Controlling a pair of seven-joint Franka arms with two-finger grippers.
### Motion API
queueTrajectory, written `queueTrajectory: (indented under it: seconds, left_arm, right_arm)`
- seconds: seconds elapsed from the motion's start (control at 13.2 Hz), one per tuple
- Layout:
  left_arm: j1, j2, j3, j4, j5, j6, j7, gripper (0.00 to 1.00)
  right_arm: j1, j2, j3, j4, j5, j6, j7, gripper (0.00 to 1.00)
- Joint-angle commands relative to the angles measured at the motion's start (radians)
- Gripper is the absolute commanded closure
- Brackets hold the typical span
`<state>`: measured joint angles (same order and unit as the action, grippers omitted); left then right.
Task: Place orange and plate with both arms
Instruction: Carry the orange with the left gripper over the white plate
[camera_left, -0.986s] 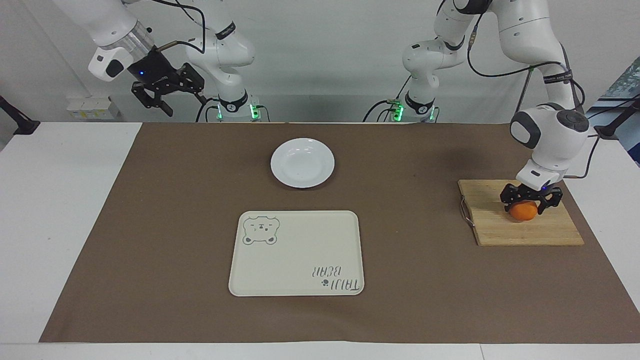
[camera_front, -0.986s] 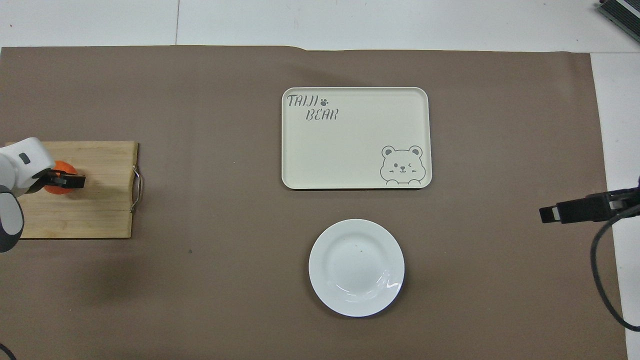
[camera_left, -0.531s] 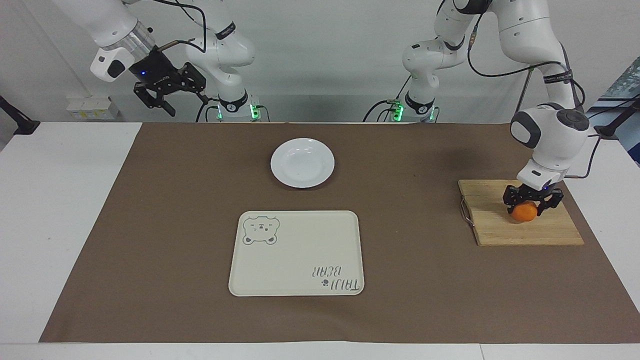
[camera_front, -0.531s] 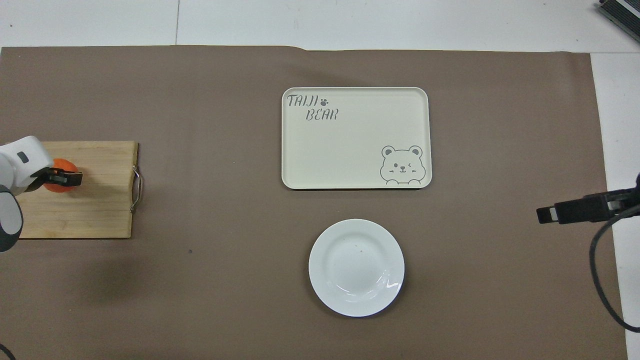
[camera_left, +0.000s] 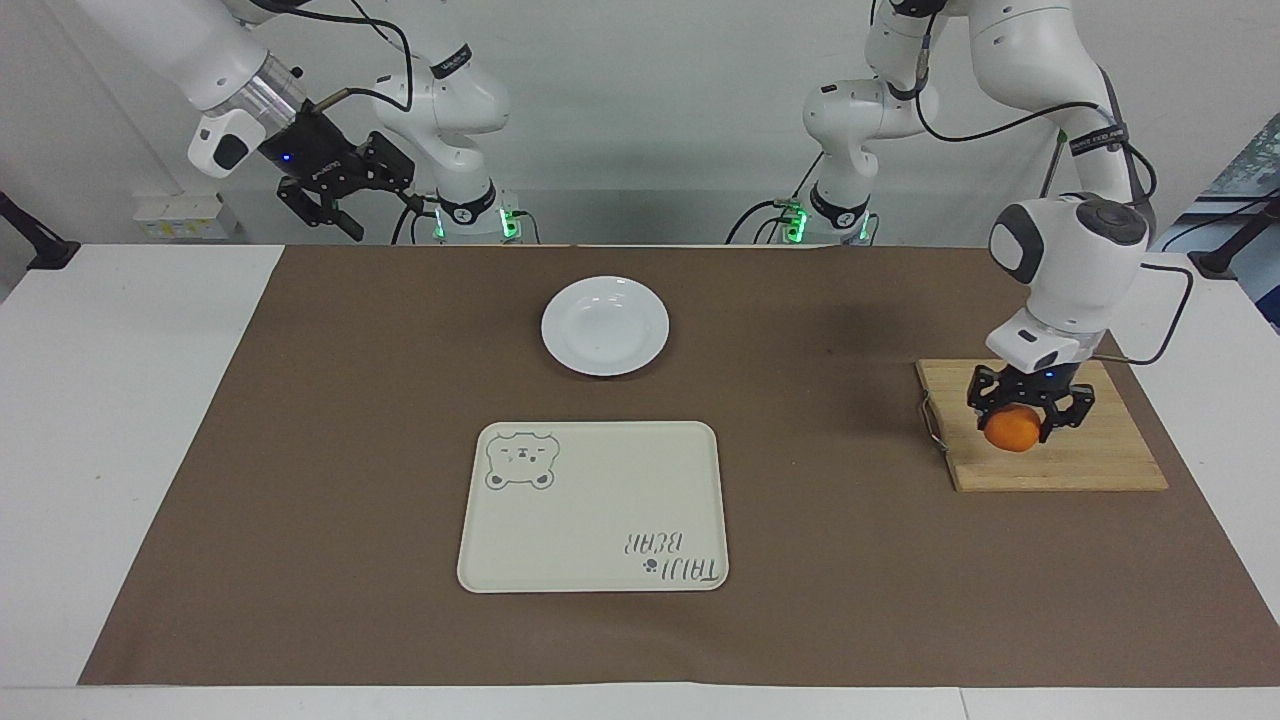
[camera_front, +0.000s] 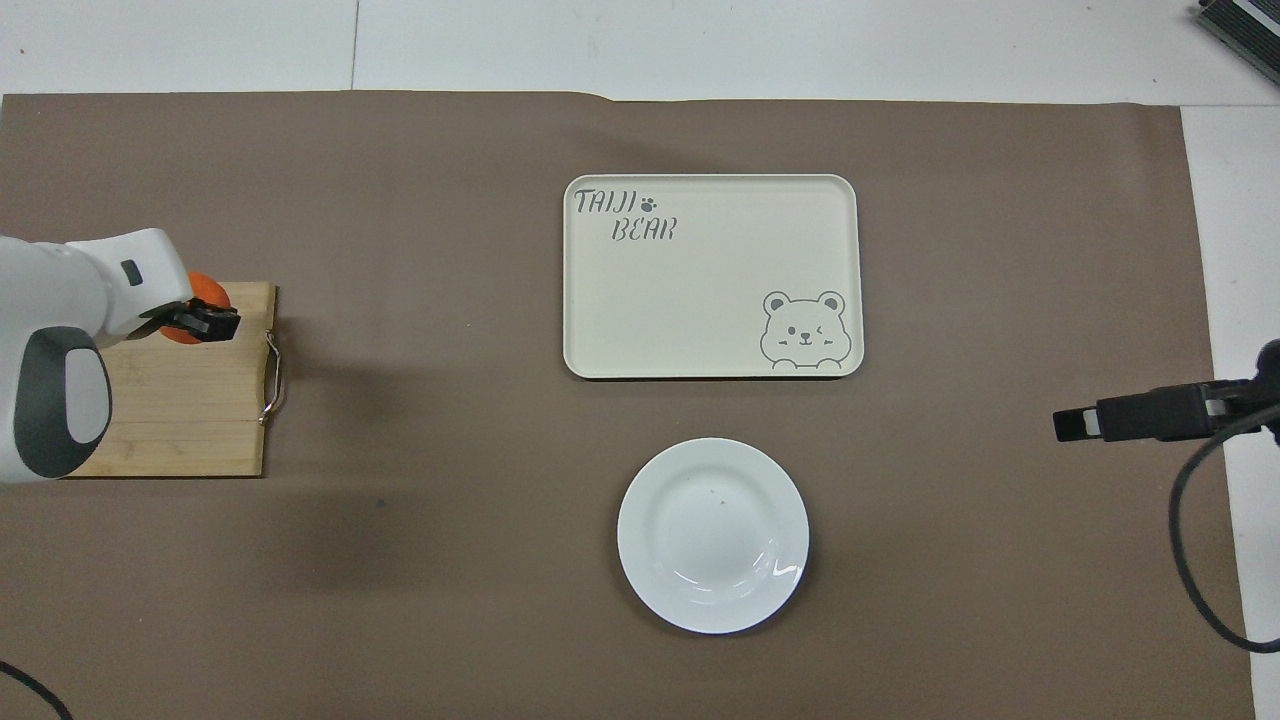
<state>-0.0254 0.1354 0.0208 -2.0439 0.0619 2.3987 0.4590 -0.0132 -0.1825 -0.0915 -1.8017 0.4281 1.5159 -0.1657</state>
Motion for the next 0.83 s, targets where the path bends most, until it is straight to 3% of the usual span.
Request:
queueTrajectory:
  seconds: [0.0,0.3,0.76]
  left_arm:
    - [-0.127,-0.025,0.013,-0.006,0.013,-0.056,-0.04,1.0]
    - [-0.345,-0.049,0.008,-0.015,0.006,-0.095,-0.308,1.0]
    - [-0.7,-0.057,0.007,-0.044,-0.128,-0.082,-0.735,1.0]
  right_arm:
    - [-0.021,-0.044,0.003,-0.103,0.087,0.038,-0.064,0.0]
    - [-0.047,-0.037,0.001,-0.255,0.179,0.124,-0.271,0.0]
    - [-0.128,0.023,0.001,-0.398,0.301,0.13,-0.492,0.0]
